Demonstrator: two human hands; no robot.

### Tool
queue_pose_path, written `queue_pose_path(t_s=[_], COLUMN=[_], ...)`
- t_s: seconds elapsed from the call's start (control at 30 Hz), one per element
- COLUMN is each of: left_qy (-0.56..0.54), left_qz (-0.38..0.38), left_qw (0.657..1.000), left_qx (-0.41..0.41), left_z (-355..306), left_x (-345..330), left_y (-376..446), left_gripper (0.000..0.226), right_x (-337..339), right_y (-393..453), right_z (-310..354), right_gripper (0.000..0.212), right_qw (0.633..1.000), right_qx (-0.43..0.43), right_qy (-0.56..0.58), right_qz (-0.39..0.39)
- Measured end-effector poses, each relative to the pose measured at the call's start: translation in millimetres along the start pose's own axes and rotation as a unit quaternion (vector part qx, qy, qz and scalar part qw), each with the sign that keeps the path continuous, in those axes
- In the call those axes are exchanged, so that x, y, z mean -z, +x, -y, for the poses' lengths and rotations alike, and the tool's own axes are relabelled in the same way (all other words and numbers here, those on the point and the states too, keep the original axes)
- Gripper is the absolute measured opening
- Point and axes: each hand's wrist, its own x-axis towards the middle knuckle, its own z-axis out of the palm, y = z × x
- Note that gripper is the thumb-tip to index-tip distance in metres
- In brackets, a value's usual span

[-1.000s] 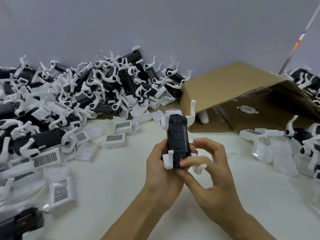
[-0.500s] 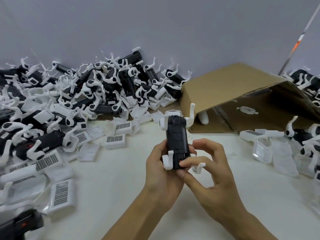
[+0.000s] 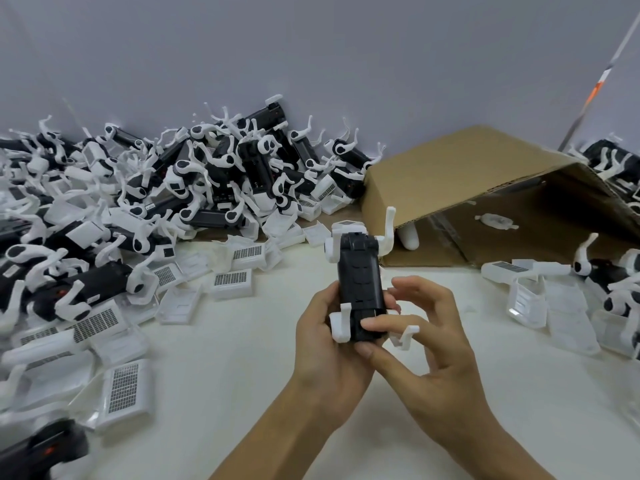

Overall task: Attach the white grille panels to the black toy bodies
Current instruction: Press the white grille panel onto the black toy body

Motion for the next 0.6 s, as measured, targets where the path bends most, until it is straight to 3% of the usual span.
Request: queue_pose_path(t_s=[0.13, 0.37, 0.6], left_qy=[0.014, 0.033, 0.005], left_qz=[0.005, 0.003, -0.001], left_qw=[1.000, 0.999, 1.000], left_qx=[-0.012, -0.018, -0.008], left_z=[-1.5, -2.1, -0.8], left_x=[-0.6, -0.5, -1.2], left_y=[0.1, 0.1, -0.4], left_gripper=[0.044, 0.043, 0.048], right_x=[0.2, -0.1, 0.8], right_y=[1.0, 2.3, 1.6], right_z=[1.1, 3.5, 1.7], right_gripper=[0.024, 0.015, 0.033], right_qw=[0.999, 1.000, 1.000], right_qx=[-0.002, -0.006, -0.026], right_qy=[0.037, -0.015, 0.014], right_qz=[-0.006, -0.011, 0.009])
